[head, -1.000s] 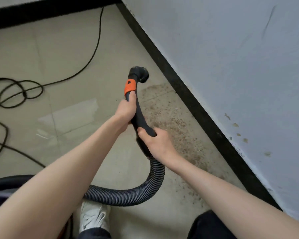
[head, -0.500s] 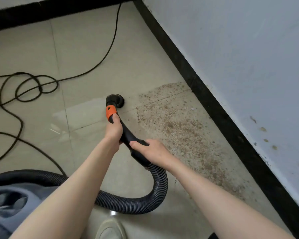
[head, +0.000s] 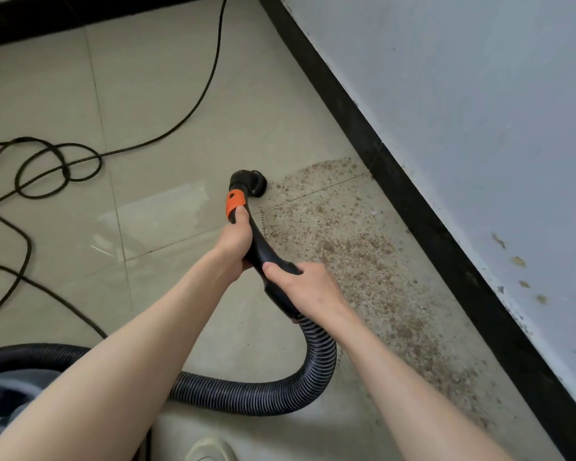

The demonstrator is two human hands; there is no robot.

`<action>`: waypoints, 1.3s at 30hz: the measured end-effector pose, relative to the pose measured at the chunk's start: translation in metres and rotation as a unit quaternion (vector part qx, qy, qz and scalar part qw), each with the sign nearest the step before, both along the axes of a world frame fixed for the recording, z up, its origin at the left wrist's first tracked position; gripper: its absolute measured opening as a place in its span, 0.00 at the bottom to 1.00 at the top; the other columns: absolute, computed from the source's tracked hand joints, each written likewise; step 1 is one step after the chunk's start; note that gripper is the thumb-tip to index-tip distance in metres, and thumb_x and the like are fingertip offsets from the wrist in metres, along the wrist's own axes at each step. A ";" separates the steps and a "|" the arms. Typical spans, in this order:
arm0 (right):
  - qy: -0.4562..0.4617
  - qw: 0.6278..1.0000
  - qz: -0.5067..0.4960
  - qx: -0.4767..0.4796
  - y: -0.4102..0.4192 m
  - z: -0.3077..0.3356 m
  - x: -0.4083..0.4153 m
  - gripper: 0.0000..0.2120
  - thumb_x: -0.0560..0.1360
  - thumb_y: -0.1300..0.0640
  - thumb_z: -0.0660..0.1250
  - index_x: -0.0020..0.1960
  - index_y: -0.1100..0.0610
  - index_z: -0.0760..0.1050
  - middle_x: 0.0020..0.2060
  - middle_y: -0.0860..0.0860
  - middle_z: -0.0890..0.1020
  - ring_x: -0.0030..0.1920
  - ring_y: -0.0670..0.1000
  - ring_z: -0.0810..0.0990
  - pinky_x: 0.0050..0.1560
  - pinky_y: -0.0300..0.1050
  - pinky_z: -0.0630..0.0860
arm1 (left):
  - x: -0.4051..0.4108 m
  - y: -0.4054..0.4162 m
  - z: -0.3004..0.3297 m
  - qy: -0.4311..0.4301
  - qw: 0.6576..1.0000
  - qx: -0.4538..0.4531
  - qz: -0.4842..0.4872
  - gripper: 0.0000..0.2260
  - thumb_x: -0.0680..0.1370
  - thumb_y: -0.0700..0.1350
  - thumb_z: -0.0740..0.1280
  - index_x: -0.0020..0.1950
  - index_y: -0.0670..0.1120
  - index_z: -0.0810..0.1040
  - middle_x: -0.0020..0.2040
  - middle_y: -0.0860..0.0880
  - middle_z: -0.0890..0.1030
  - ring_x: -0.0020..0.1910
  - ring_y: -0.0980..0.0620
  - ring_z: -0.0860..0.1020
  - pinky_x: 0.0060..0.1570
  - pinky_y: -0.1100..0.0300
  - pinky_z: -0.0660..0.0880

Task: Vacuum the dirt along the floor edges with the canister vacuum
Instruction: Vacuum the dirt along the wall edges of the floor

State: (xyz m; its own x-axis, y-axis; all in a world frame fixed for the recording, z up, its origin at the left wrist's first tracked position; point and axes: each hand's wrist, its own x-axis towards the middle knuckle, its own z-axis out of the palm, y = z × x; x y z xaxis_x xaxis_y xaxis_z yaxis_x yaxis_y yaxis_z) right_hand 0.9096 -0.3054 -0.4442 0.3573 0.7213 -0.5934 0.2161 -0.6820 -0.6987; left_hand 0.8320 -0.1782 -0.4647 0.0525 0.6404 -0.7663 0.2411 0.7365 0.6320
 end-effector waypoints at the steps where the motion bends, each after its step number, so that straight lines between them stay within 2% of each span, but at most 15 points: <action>1: 0.002 1.000 -0.011 0.000 0.001 0.000 0.003 0.30 0.58 0.27 0.62 0.37 0.54 0.79 0.36 0.52 0.84 0.40 0.57 0.84 0.46 0.56 0.83 | 0.005 0.002 0.001 0.003 1.000 0.000 -0.009 0.25 0.81 0.61 0.52 0.61 0.39 0.66 0.58 0.38 0.76 0.56 0.39 0.77 0.55 0.45 0.76; 4: 0.010 0.999 -0.050 0.003 0.003 -0.002 0.013 0.27 0.59 0.28 0.64 0.33 0.53 0.76 0.35 0.52 0.83 0.39 0.57 0.84 0.44 0.57 0.83 | 0.024 0.005 0.006 -0.002 0.999 0.007 -0.035 0.25 0.81 0.60 0.51 0.65 0.40 0.66 0.56 0.41 0.75 0.55 0.40 0.77 0.53 0.47 0.76; 6: 0.002 0.998 -0.066 0.001 0.003 -0.002 0.019 0.26 0.60 0.28 0.64 0.30 0.53 0.74 0.32 0.51 0.82 0.37 0.56 0.83 0.41 0.52 0.82 | 0.036 0.007 0.007 -0.003 0.999 0.007 -0.048 0.27 0.81 0.60 0.52 0.67 0.40 0.67 0.55 0.41 0.76 0.54 0.41 0.77 0.50 0.48 0.76; 8: 0.002 0.997 -0.079 0.004 0.003 -0.001 0.024 0.26 0.61 0.29 0.64 0.31 0.53 0.73 0.32 0.50 0.81 0.33 0.54 0.83 0.37 0.50 0.82 | 0.046 0.008 0.009 0.001 0.998 0.012 -0.064 0.27 0.81 0.60 0.52 0.66 0.39 0.67 0.53 0.41 0.76 0.53 0.41 0.77 0.51 0.48 0.77; 10: 0.020 0.994 -0.104 0.008 0.003 0.000 0.027 0.25 0.61 0.30 0.65 0.32 0.53 0.75 0.32 0.51 0.82 0.30 0.52 0.83 0.35 0.52 0.83 | 0.055 0.011 0.009 0.007 0.997 0.014 -0.079 0.26 0.81 0.60 0.51 0.66 0.39 0.67 0.52 0.42 0.75 0.52 0.42 0.77 0.51 0.48 0.77; 15: 0.018 0.990 -0.139 0.015 0.004 -0.002 0.037 0.25 0.60 0.29 0.64 0.30 0.53 0.72 0.29 0.50 0.79 0.36 0.56 0.83 0.42 0.58 0.83 | 0.075 0.012 0.010 0.006 0.993 0.021 -0.113 0.27 0.81 0.59 0.51 0.66 0.38 0.68 0.51 0.40 0.76 0.48 0.43 0.77 0.50 0.50 0.76; 17: 0.014 0.989 -0.148 0.015 0.006 -0.003 0.042 0.25 0.60 0.29 0.64 0.31 0.52 0.71 0.31 0.51 0.79 0.38 0.58 0.83 0.44 0.58 0.83 | 0.085 0.014 0.011 0.009 0.991 0.027 -0.128 0.27 0.82 0.59 0.51 0.66 0.38 0.68 0.54 0.39 0.77 0.51 0.42 0.78 0.49 0.51 0.75; 21: 0.022 0.984 -0.176 0.024 0.009 -0.006 0.055 0.24 0.64 0.31 0.65 0.30 0.53 0.72 0.30 0.50 0.79 0.33 0.54 0.81 0.38 0.51 0.80 | 0.107 0.018 0.010 0.005 0.987 0.030 -0.160 0.27 0.82 0.59 0.51 0.67 0.38 0.68 0.56 0.38 0.76 0.55 0.41 0.77 0.51 0.51 0.75; 27: 0.029 0.974 -0.223 0.019 0.015 -0.012 0.066 0.26 0.63 0.31 0.65 0.37 0.55 0.78 0.35 0.54 0.82 0.37 0.57 0.84 0.44 0.58 0.83 | 0.133 0.027 0.006 -0.012 0.979 0.034 -0.199 0.28 0.81 0.59 0.51 0.66 0.37 0.69 0.48 0.41 0.76 0.45 0.45 0.74 0.46 0.52 0.75; 31: 0.014 0.971 -0.237 0.008 0.017 -0.014 0.070 0.27 0.63 0.30 0.63 0.42 0.54 0.78 0.39 0.55 0.83 0.40 0.58 0.84 0.45 0.58 0.83 | 0.145 0.026 0.004 -0.027 0.976 0.025 -0.214 0.26 0.81 0.59 0.51 0.64 0.37 0.68 0.41 0.44 0.73 0.46 0.43 0.75 0.51 0.49 0.76; 34: 0.004 0.969 -0.247 0.003 0.016 -0.012 0.069 0.29 0.62 0.29 0.62 0.44 0.54 0.78 0.42 0.54 0.82 0.42 0.58 0.83 0.45 0.56 0.82 | 0.148 0.027 0.004 -0.026 0.974 0.025 -0.224 0.25 0.81 0.59 0.52 0.63 0.38 0.68 0.43 0.43 0.74 0.45 0.43 0.75 0.49 0.50 0.77; 36: -0.018 0.970 -0.241 0.002 0.014 -0.011 0.066 0.28 0.65 0.28 0.61 0.43 0.53 0.77 0.40 0.52 0.81 0.40 0.54 0.82 0.38 0.50 0.79 | 0.145 0.027 0.004 -0.027 0.973 0.019 -0.230 0.26 0.81 0.59 0.52 0.64 0.38 0.67 0.45 0.43 0.74 0.45 0.43 0.76 0.49 0.50 0.77; 37: -0.034 0.972 -0.231 0.001 0.013 -0.011 0.063 0.27 0.67 0.29 0.60 0.42 0.53 0.76 0.39 0.51 0.80 0.38 0.51 0.80 0.34 0.46 0.73 | 0.143 0.026 0.004 -0.028 0.972 0.014 -0.234 0.26 0.81 0.59 0.51 0.65 0.38 0.68 0.44 0.43 0.74 0.44 0.43 0.76 0.48 0.50 0.77; 39: -0.052 0.974 -0.219 -0.004 0.009 -0.009 0.058 0.25 0.70 0.30 0.60 0.41 0.53 0.74 0.37 0.49 0.79 0.36 0.47 0.76 0.30 0.43 0.65 | 0.137 0.022 0.006 -0.031 0.970 0.005 -0.242 0.26 0.81 0.59 0.51 0.64 0.37 0.68 0.40 0.43 0.74 0.37 0.44 0.76 0.39 0.52 0.77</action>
